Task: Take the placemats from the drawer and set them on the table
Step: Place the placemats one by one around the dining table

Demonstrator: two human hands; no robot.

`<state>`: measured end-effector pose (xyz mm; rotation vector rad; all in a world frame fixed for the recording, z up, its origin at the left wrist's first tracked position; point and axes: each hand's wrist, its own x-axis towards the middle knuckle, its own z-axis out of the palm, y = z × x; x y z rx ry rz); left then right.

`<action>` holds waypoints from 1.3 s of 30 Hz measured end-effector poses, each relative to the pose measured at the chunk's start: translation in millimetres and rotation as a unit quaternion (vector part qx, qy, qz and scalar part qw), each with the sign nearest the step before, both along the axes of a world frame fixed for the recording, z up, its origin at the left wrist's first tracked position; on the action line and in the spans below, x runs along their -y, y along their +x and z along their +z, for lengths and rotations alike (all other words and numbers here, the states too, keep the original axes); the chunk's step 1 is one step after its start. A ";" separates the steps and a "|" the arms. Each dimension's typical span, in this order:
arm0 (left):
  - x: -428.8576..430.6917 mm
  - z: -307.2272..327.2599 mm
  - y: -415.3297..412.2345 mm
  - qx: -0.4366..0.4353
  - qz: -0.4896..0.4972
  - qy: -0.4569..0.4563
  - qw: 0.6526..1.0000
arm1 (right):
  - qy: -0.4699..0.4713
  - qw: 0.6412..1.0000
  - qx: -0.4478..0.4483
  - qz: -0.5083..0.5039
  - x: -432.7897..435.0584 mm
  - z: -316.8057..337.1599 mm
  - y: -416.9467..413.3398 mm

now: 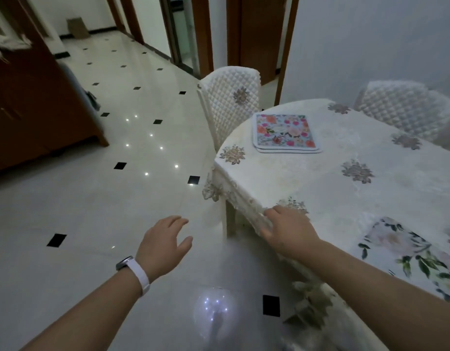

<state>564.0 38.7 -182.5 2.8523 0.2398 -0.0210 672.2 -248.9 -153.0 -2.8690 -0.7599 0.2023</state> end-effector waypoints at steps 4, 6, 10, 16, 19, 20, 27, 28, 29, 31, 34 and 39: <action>-73.9 0.2 -10.2 0.007 0.023 -0.009 1.000 | -0.010 1.000 -0.006 0.027 -78.2 0.1 0.8; -103.1 0.4 -12.9 0.015 0.027 -0.012 0.999 | -0.009 0.999 -0.005 0.033 -110.8 -0.6 -0.3; -145.4 -1.7 -14.0 0.026 0.027 -0.021 0.999 | -0.025 0.999 -0.008 0.045 -158.3 -1.6 -2.2; -178.5 -6.3 -6.9 0.034 0.026 -0.034 0.998 | -0.040 0.998 -0.011 0.047 -190.1 2.4 2.5; -187.9 -5.9 0.8 0.039 0.033 -0.042 0.998 | -0.040 0.998 -0.008 0.046 -199.2 3.4 15.1; -190.3 -5.8 3.1 0.040 0.035 -0.043 0.998 | -0.039 0.998 -0.008 0.045 -202.5 3.5 19.8; -213.9 -11.4 25.0 0.024 0.055 -0.043 0.997 | -0.015 0.999 -0.004 0.039 -233.0 -6.2 55.9; -217.6 -11.6 30.2 0.025 0.057 -0.040 0.997 | -0.014 0.999 -0.006 0.041 -238.3 -8.5 62.5; -221.4 -11.5 36.7 0.024 0.061 -0.038 0.997 | -0.011 0.999 -0.006 0.043 -243.3 -11.4 70.7; -230.0 -12.3 54.0 0.014 0.066 -0.031 0.997 | 0.001 0.999 -0.017 0.044 -251.9 -16.4 90.4; -242.8 -12.3 89.6 0.001 0.067 -0.022 0.997 | 0.036 0.998 -0.032 0.040 -262.9 -21.9 126.0; -253.6 -0.2 163.9 -0.010 0.058 0.001 0.998 | 0.057 0.997 -0.037 0.031 -273.9 -19.8 201.6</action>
